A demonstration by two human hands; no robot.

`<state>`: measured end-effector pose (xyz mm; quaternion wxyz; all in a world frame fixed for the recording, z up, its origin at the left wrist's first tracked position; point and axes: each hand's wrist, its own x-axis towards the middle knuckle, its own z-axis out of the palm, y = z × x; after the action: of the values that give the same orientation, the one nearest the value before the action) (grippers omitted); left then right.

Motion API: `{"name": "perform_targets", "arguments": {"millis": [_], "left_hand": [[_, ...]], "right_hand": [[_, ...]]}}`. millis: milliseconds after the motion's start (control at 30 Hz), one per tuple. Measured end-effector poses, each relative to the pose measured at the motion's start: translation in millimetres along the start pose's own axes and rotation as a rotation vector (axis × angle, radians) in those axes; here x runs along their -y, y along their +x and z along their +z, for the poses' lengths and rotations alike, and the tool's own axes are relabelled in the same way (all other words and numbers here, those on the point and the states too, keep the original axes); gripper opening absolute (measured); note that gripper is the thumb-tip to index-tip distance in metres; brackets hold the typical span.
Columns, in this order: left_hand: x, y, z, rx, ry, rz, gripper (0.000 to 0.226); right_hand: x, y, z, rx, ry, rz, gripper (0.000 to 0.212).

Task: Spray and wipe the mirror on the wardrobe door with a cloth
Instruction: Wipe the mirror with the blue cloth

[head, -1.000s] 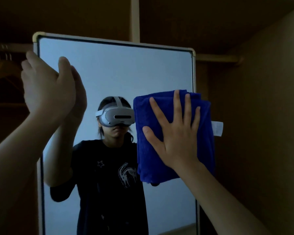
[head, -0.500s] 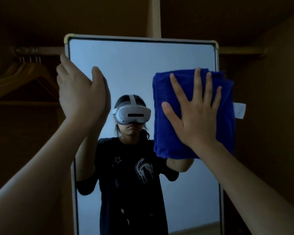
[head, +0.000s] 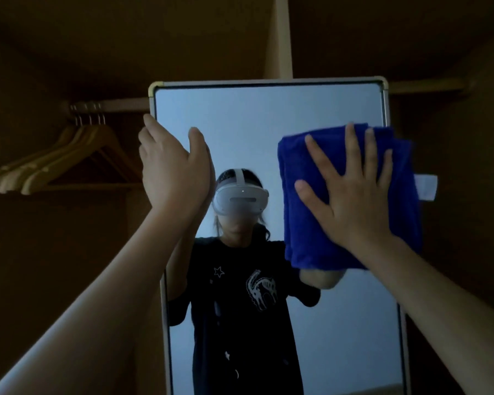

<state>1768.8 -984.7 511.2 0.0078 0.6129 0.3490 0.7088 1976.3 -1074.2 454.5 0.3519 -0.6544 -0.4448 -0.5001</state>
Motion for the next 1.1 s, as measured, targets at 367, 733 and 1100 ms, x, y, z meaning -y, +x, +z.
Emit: {"name": "perform_targets", "arguments": {"millis": [367, 733, 1100], "left_hand": [[-2, -2, -4, 0.030, -0.009, 0.003, 0.072], [21, -40, -7, 0.062, 0.042, 0.043, 0.072], [14, -133, 25, 0.301, 0.039, 0.697, 0.055]], "right_hand": [[9, -7, 1, -0.022, 0.010, 0.073, 0.067], [12, -96, 22, 0.018, -0.009, 0.017, 0.067], [20, -41, 13, 0.001, -0.013, 0.060, 0.065]]}}
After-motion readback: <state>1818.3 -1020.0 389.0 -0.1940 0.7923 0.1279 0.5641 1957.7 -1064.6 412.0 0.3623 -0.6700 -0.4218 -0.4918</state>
